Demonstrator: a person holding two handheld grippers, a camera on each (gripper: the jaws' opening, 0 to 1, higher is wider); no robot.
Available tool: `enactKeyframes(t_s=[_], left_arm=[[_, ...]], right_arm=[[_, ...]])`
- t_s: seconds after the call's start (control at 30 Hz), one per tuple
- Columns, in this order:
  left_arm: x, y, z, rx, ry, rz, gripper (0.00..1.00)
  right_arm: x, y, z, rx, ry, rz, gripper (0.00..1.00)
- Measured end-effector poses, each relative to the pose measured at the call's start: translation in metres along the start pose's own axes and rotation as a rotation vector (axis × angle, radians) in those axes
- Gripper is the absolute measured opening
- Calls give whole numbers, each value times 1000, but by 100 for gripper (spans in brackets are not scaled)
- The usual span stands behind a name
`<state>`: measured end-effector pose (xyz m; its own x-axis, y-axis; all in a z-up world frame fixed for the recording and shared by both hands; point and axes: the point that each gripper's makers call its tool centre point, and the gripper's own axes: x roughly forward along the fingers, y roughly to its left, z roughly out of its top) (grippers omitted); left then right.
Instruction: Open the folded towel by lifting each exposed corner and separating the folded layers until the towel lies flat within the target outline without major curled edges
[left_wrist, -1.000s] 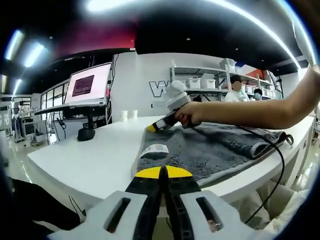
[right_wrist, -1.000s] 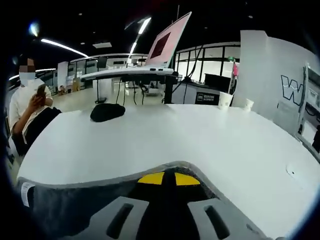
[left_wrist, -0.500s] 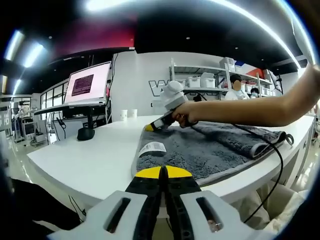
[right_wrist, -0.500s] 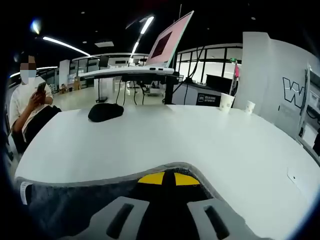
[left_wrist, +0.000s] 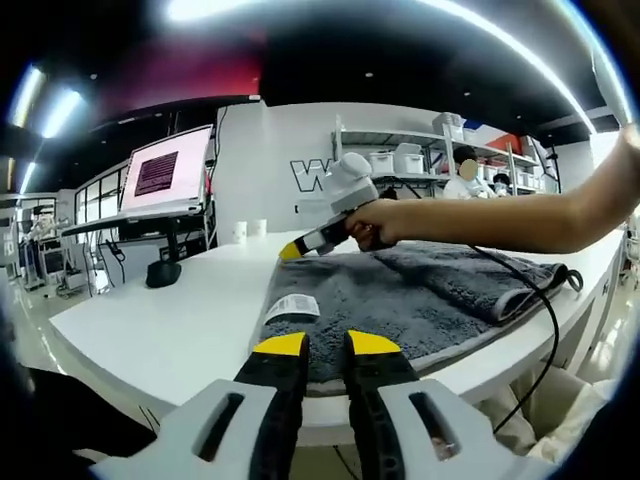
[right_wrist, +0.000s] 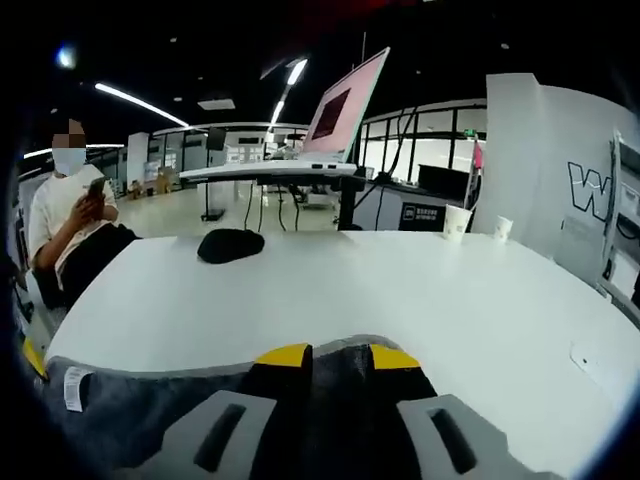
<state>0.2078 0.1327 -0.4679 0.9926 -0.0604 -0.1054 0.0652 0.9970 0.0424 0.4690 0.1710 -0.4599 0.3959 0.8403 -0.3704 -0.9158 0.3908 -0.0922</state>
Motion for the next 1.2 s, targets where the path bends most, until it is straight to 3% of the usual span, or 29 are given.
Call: enactKeyframes(t_s=[0.13,0.3,0.4,0.43,0.47,0.6,0.67,0.73,0.83,1.2], left_arm=[[1,-6,1,-3,5,-8,24],[0,-16,4,6,-4,-30,46],[-2,-15,11,55,-23,-3,47],[-4,-12,17,126,-35,39,47],[-4,-14,17,122,-30,35,49],[-2,-21,21,87,-39,-12,67],[-2,-23,22,81,-39,-20,77],[-1,-24,22,78,-33,-26,81],[1,-26,21,48,-10,-23,81],[5,-30,21,37,-1,-31,78]], right_arm=[[-3,3,2,-18,4,15,28],[-17,9,2,-44,8,20,42],[-21,6,1,-30,16,23,45],[-23,6,1,-29,20,23,47],[-24,6,0,-33,21,24,49],[-31,3,2,-40,20,21,79],[-34,-1,3,-42,14,4,77],[-38,-9,4,-45,9,-37,74],[-45,-17,8,-67,-6,-70,79],[-58,-22,4,-51,-4,-64,80]])
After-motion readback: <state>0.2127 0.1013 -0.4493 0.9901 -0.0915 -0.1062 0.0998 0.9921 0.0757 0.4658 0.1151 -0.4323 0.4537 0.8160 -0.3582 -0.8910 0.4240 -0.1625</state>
